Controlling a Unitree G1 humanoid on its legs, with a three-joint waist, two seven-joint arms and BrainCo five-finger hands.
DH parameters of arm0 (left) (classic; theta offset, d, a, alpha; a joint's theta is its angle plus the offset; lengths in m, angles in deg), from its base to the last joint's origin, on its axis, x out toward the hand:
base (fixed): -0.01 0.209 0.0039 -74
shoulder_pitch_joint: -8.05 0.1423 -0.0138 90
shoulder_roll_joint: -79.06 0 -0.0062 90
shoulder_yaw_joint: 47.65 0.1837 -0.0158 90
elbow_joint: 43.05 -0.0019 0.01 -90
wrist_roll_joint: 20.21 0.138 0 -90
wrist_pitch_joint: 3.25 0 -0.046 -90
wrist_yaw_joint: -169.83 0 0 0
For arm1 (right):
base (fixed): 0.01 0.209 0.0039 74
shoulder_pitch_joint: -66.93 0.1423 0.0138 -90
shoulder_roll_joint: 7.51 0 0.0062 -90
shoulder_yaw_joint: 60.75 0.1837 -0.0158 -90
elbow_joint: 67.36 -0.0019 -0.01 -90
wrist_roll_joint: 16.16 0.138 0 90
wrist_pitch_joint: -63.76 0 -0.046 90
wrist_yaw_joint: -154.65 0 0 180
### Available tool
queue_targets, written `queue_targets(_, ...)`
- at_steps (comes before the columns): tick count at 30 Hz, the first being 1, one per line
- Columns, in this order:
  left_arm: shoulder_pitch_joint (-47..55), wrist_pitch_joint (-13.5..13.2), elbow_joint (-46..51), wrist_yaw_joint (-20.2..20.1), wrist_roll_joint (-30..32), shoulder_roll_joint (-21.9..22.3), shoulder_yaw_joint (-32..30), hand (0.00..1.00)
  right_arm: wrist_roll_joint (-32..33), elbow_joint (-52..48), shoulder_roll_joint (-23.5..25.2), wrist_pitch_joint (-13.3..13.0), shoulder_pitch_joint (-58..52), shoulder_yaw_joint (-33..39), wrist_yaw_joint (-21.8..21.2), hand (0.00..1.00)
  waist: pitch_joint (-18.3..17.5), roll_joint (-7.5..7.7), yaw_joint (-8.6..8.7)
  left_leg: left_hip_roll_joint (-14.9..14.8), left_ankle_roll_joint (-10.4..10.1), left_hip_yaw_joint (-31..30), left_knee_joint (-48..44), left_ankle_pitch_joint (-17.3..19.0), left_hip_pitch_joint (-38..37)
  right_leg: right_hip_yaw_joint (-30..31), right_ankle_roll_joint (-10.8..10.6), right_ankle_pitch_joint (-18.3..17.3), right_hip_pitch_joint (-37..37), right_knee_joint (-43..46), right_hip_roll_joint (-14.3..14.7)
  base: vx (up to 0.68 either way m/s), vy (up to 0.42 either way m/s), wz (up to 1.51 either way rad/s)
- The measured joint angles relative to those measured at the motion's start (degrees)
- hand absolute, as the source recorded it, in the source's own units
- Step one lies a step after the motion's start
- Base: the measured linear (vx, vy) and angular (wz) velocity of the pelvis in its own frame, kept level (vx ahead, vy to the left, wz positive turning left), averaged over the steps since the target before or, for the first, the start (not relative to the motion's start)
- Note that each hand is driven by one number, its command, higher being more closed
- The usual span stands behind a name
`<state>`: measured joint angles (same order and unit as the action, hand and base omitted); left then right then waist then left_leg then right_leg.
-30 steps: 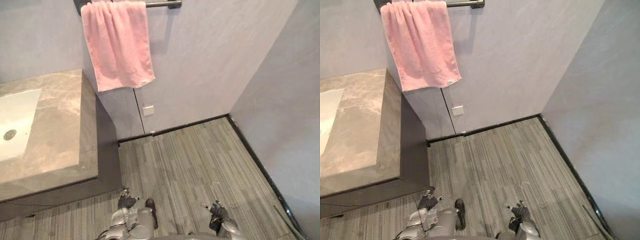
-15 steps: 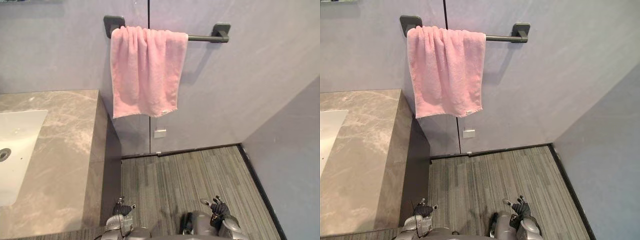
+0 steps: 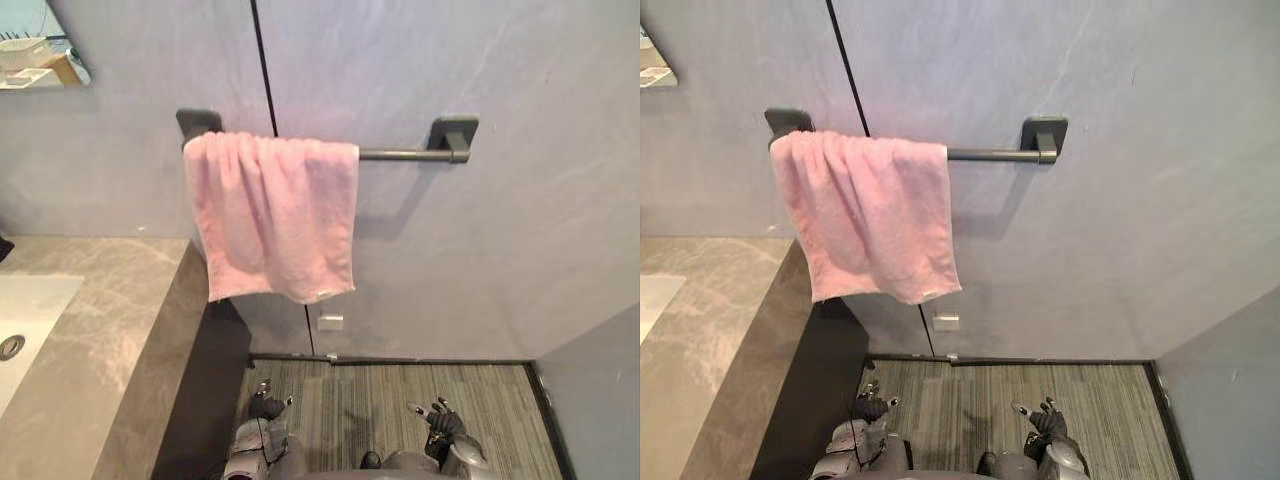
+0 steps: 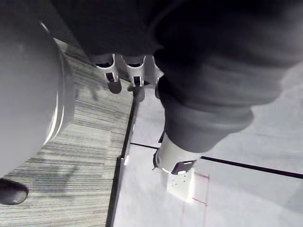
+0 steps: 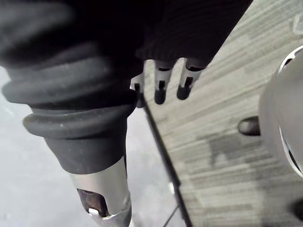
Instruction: Organize washtable
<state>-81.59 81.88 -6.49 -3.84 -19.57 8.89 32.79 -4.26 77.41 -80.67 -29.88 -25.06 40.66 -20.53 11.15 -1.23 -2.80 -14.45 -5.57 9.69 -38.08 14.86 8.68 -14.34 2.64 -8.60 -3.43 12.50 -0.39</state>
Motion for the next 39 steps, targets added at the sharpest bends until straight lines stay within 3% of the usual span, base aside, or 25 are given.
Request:
queue_targets(3,-0.34,0.04,-0.19,0.05,-0.01,-0.01,0.11,0.00,-0.04,-0.03,0.16,0.10,-0.11,0.41,0.03,0.00,0.04,0.10,-0.40,1.56,-0.34,-0.45,15.14,-2.05,-0.61,-0.01,-1.56,-0.41,-1.00,-0.03,-1.42,0.26,0.116,0.06)
queue_targets(4,-0.30,0.01,-0.66,0.05,-0.01,0.33,0.55,0.00,-0.03,-0.04,-0.01,0.09,-0.36,0.83,0.04,0.00,-0.37,-0.65,-0.87,2.20,0.23,-1.51,20.88,-11.02,-1.69,0.35,-2.98,-1.19,-1.34,-0.01,-1.41,0.19,0.184,-0.02)
queue_targets(5,-0.76,0.04,-1.06,0.03,-0.10,0.07,0.43,0.00,-0.03,0.22,0.16,0.23,-0.42,0.94,0.05,0.00,-0.67,-0.03,-1.09,3.38,-0.14,-1.74,21.33,-11.55,-2.39,0.77,-3.81,-1.52,-1.49,0.02,-2.09,0.21,0.207,-0.02)
queue_targets(6,-0.59,-0.06,-1.14,0.18,-0.25,-0.69,0.48,0.00,-0.05,0.10,0.98,0.18,-0.98,0.77,0.02,0.00,-1.24,1.83,-1.25,4.93,0.36,-1.41,23.85,-11.86,-3.92,1.21,-4.68,-1.67,-1.81,-0.25,-3.87,0.16,0.160,0.03)
queue_targets(9,-0.56,0.01,-2.03,0.18,-0.36,-1.88,0.56,0.00,-0.12,0.13,3.08,0.11,-1.35,0.54,0.02,0.00,-2.40,4.25,-1.13,8.30,1.43,0.17,27.83,-12.62,-6.98,1.94,-5.81,-1.75,-3.21,-0.92,-6.84,0.16,0.140,-0.01)
queue_targets(15,0.22,-0.08,-2.85,0.30,-2.31,-1.84,1.94,0.00,-0.18,0.14,3.08,-0.13,-1.81,0.52,0.07,0.00,-3.51,3.33,-1.11,11.54,3.00,0.63,35.57,-15.58,-11.70,1.99,-7.04,-1.04,-5.28,-3.91,-8.72,0.03,0.051,0.00)
queue_targets(18,0.82,-0.78,-2.79,1.47,-4.75,-1.82,3.01,0.00,-0.17,0.30,3.09,-0.34,-1.81,0.53,0.21,0.00,-3.73,2.99,-1.08,11.92,2.92,-0.52,41.23,-19.08,-13.73,1.27,-7.11,-1.07,-5.33,-4.09,-8.26,-0.04,-0.020,0.14)
queue_targets(24,2.33,-1.50,0.35,3.40,-6.86,-1.84,3.30,0.00,-0.15,0.68,2.46,-0.40,-2.07,-0.12,0.58,0.00,-3.77,2.97,-1.16,11.79,2.80,-1.98,43.50,-20.81,-14.36,0.33,-7.20,-1.14,-5.50,-4.00,-7.80,-0.07,-0.020,0.11)
queue_targets(27,4.92,-1.87,4.68,4.97,-7.37,-1.92,4.62,0.00,-0.16,0.61,2.07,-0.52,-2.11,-0.75,1.35,0.00,-3.76,2.95,-1.15,11.93,2.85,-2.54,43.75,-20.87,-14.33,0.18,-7.38,-1.24,-5.64,-3.98,-7.85,-0.05,0.009,0.07)
queue_targets(33,14.88,-2.65,33.06,6.69,-10.16,-1.84,7.05,0.00,-0.27,-2.33,1.87,-1.03,-4.17,-5.03,2.61,0.00,-3.87,3.00,-1.51,12.55,2.85,-4.90,43.55,-20.87,-13.64,-2.00,-8.03,-1.72,-6.46,-4.37,-8.22,0.00,-0.002,0.20)
queue_targets(39,16.53,-3.42,45.51,6.68,-11.32,-0.83,8.15,0.00,-0.69,-3.66,1.98,-1.03,-5.31,-7.05,2.66,0.00,-4.11,3.40,-2.86,12.67,2.84,-5.40,43.46,-20.86,-13.81,-2.75,-8.01,-1.70,-7.38,-4.90,-8.16,0.03,-0.020,0.06)
